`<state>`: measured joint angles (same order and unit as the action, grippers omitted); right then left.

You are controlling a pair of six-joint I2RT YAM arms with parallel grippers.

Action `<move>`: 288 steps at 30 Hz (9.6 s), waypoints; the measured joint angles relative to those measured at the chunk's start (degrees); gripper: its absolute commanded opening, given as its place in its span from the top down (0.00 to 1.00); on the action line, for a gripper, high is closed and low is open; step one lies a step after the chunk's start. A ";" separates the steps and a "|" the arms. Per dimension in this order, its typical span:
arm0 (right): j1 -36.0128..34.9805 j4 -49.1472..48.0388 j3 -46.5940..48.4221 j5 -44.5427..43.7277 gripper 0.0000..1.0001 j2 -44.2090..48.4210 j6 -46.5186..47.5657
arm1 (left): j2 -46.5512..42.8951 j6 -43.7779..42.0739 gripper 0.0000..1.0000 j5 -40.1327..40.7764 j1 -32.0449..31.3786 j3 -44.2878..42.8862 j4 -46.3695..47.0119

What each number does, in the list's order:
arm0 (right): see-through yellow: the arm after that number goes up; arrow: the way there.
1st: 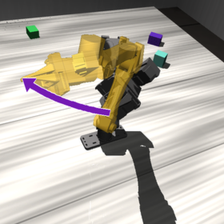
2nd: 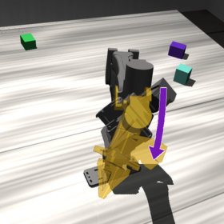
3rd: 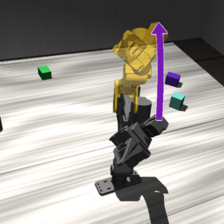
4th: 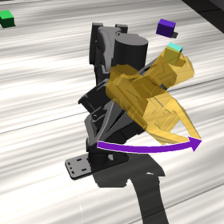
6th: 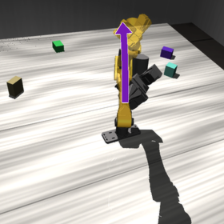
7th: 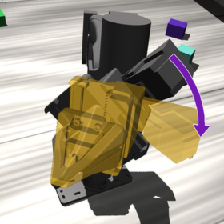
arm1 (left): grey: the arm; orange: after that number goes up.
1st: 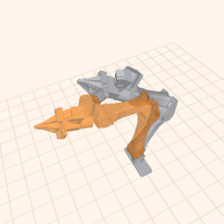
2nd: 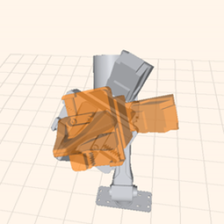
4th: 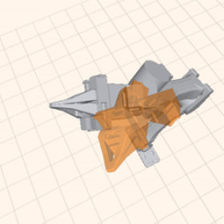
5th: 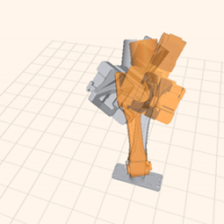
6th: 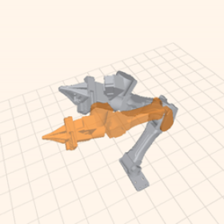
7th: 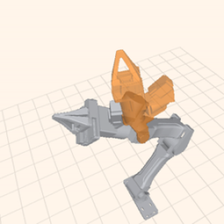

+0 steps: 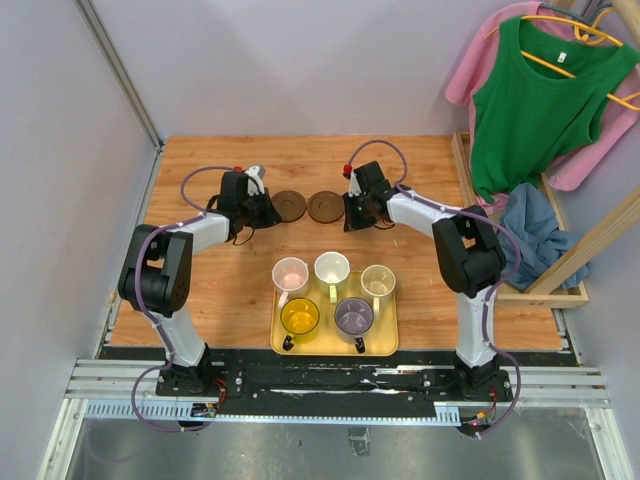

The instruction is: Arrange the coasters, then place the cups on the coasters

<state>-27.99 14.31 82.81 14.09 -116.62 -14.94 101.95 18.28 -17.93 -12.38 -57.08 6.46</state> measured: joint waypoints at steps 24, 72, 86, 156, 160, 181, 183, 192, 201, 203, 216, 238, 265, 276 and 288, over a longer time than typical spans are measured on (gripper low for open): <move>1.51 1.99 -1.68 -15.80 0.99 11.21 2.97 | 12.57 -0.22 0.99 3.13 -0.94 -12.94 2.47; 1.77 1.86 -4.76 -19.37 0.42 15.47 4.31 | 1.31 -1.44 0.88 1.57 0.98 -10.88 6.14; 1.75 4.33 -23.89 -21.07 0.02 41.31 -0.22 | -20.59 0.55 0.57 2.40 1.01 8.66 5.66; -19.10 15.54 -42.16 -25.20 0.24 48.15 -13.81 | -34.95 4.76 0.45 4.96 -1.64 20.48 1.01; -19.21 15.50 -42.18 -25.05 0.41 48.06 -13.86 | -34.93 4.76 0.45 4.96 -1.64 21.18 1.16; -20.06 14.25 -42.91 -25.66 0.62 44.92 -14.25 | -34.45 5.16 0.46 4.98 -1.64 22.01 2.29; -20.48 14.12 -42.91 -25.59 0.68 44.57 -14.23 | -34.42 5.16 0.46 4.98 -1.64 22.16 2.32; -20.90 13.11 -42.91 -25.29 0.99 44.33 -14.14 | -34.38 5.16 0.46 4.98 -1.64 22.18 2.43; -22.40 13.07 -42.91 -27.15 0.99 44.50 -13.81 | -34.38 5.14 0.45 5.01 -1.64 22.34 2.47; -23.28 13.09 -42.91 -28.79 0.99 45.05 -13.53 | -34.38 5.14 0.46 5.01 -1.64 22.38 2.49; -24.00 11.32 -42.07 -41.83 0.99 49.92 -10.51 | -34.38 5.07 0.46 5.25 -1.64 22.64 2.56; 7.02 -6.05 -29.99 -36.48 0.99 31.87 6.75 | -31.74 2.78 0.46 5.53 -1.64 22.38 4.39; 13.75 -12.09 -19.43 -24.13 0.99 16.06 10.38 | -30.64 3.23 0.46 6.16 -1.64 22.38 5.57; 13.75 -10.10 -19.19 -24.09 0.99 14.58 10.40 | -29.75 3.23 0.46 6.12 -1.64 22.38 5.92; 13.73 -9.66 -18.43 -23.28 0.99 12.98 10.40 | -29.44 3.23 0.46 6.10 -1.64 22.38 6.03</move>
<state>-14.26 4.64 64.38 -9.19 -103.63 -4.54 72.51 21.52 -11.84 -14.02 -34.70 12.49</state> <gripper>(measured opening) 0.177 0.541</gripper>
